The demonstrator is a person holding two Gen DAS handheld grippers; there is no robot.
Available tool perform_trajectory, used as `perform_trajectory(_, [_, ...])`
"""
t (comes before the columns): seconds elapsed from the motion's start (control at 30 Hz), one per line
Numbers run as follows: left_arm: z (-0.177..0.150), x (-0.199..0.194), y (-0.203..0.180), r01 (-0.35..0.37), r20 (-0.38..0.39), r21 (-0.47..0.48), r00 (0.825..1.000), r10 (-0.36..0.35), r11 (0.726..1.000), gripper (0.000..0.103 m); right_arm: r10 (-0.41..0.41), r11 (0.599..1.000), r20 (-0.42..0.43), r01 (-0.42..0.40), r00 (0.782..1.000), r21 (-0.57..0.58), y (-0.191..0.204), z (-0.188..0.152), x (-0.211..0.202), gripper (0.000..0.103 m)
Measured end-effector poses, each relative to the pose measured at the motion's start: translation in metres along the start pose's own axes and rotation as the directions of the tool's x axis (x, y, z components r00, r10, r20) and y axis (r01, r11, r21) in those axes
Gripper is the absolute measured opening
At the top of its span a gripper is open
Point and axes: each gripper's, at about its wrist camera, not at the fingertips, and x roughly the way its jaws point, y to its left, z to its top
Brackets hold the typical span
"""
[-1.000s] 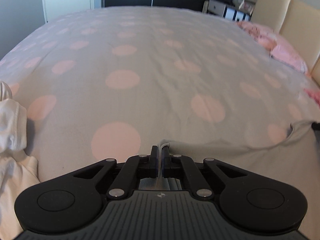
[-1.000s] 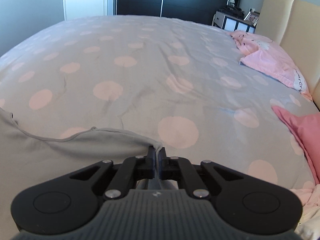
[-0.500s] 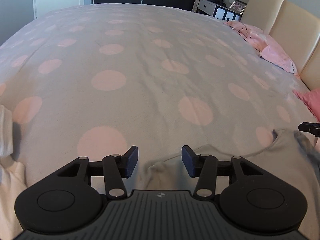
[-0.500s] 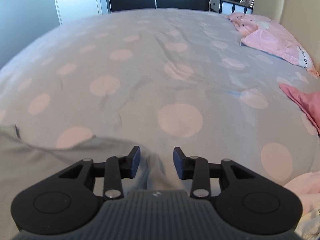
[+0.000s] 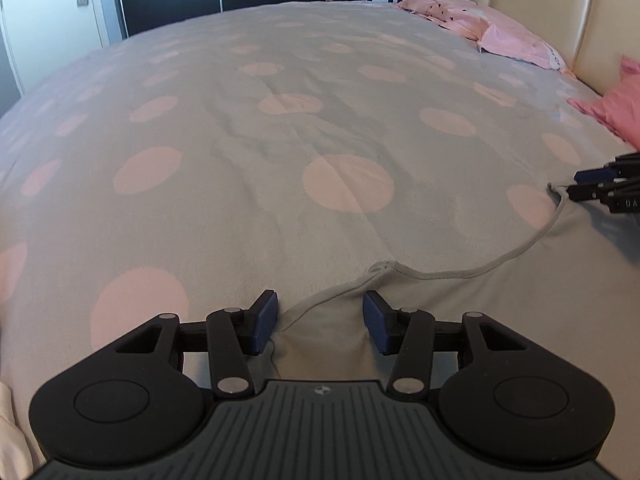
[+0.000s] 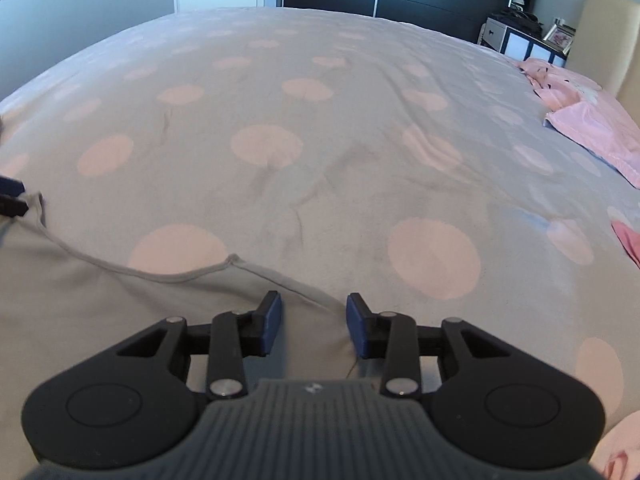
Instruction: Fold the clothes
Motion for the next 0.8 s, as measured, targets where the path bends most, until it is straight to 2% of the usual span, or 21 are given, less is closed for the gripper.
perform_trajectory(0.1, [0.001, 0.003, -0.005, -0.031, 0.014, 0.021, 0.999, 0.031, 0.999, 0.047, -0.019, 1.000, -0.003, 0.019, 1.000, 0.012, 0.001, 0.002, 0.004, 0.043])
perform_trajectory(0.37, [0.007, -0.015, -0.002, -0.046, 0.037, -0.028, 0.998, 0.047, 0.999, 0.046, -0.069, 0.997, -0.020, 0.070, 0.997, 0.038, 0.002, 0.010, -0.001, 0.049])
perform_trajectory(0.63, [0.011, -0.072, -0.018, -0.064, 0.039, -0.004, 0.997, 0.064, 0.998, 0.046, -0.057, 0.993, -0.009, 0.057, 0.998, 0.104, -0.010, 0.016, -0.063, 0.050])
perform_trajectory(0.8, [-0.011, -0.126, -0.039, -0.057, 0.015, 0.042, 0.998, 0.056, 0.998, 0.046, -0.025, 0.995, -0.028, 0.028, 0.999, 0.101, -0.002, 0.001, -0.122, 0.051])
